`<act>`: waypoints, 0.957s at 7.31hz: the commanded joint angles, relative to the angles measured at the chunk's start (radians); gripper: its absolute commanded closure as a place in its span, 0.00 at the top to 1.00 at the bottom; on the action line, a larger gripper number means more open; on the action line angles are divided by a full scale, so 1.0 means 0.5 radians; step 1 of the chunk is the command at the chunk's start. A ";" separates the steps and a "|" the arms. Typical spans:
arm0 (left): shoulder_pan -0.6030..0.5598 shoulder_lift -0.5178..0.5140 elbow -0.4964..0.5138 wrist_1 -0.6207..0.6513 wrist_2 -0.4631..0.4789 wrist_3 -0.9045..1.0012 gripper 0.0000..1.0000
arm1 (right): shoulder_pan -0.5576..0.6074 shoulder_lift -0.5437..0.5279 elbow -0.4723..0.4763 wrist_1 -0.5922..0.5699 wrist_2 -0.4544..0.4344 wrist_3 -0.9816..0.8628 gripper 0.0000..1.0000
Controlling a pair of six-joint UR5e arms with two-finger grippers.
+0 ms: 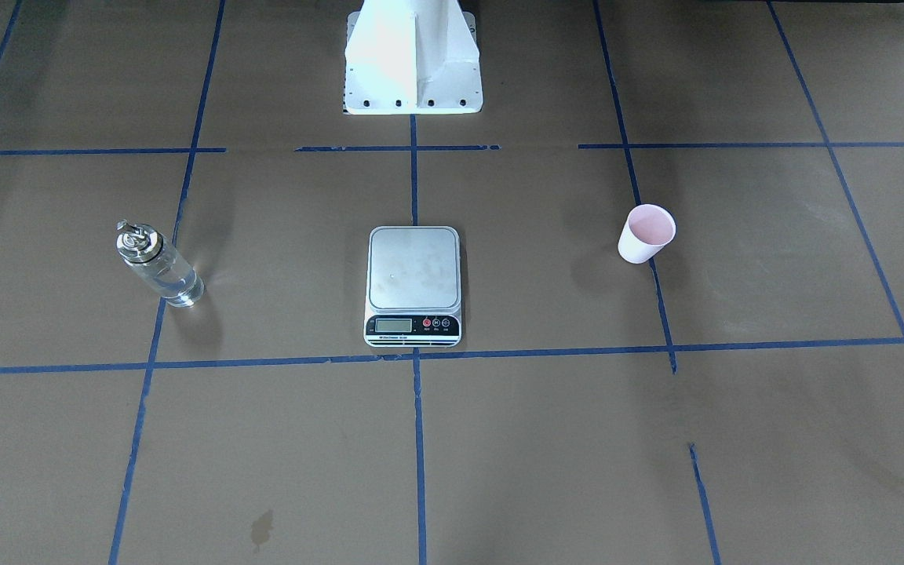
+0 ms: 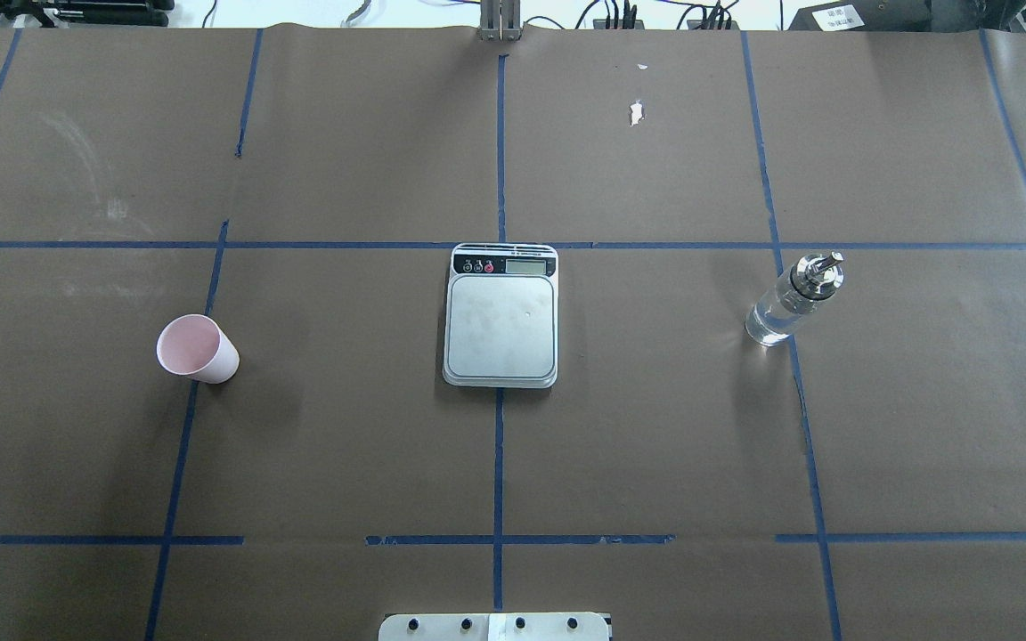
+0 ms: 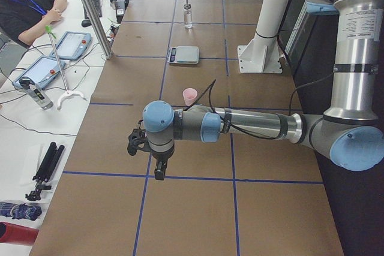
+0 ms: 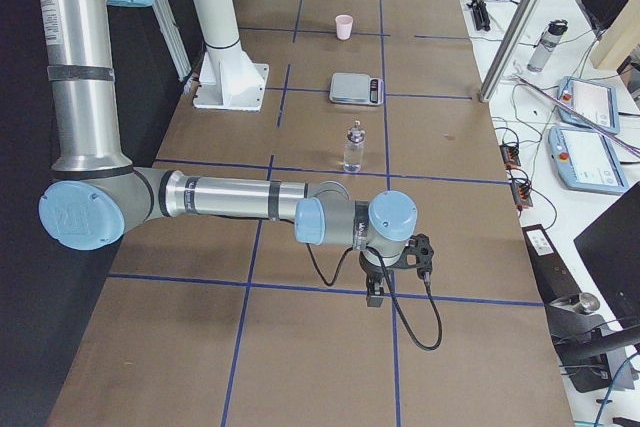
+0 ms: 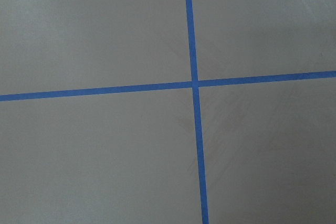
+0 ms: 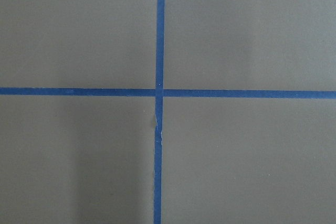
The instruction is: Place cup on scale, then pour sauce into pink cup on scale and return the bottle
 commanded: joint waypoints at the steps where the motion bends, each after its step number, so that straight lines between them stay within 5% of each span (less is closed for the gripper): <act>1: 0.000 -0.004 -0.003 0.000 -0.001 0.000 1.00 | 0.000 0.000 0.018 0.052 -0.013 -0.006 1.00; 4: 0.000 -0.029 -0.006 0.000 -0.001 -0.009 1.00 | 0.000 0.000 0.003 0.071 -0.007 0.003 1.00; 7: 0.015 -0.026 -0.513 0.061 -0.010 -0.022 1.00 | 0.000 -0.006 0.015 0.068 0.006 0.006 1.00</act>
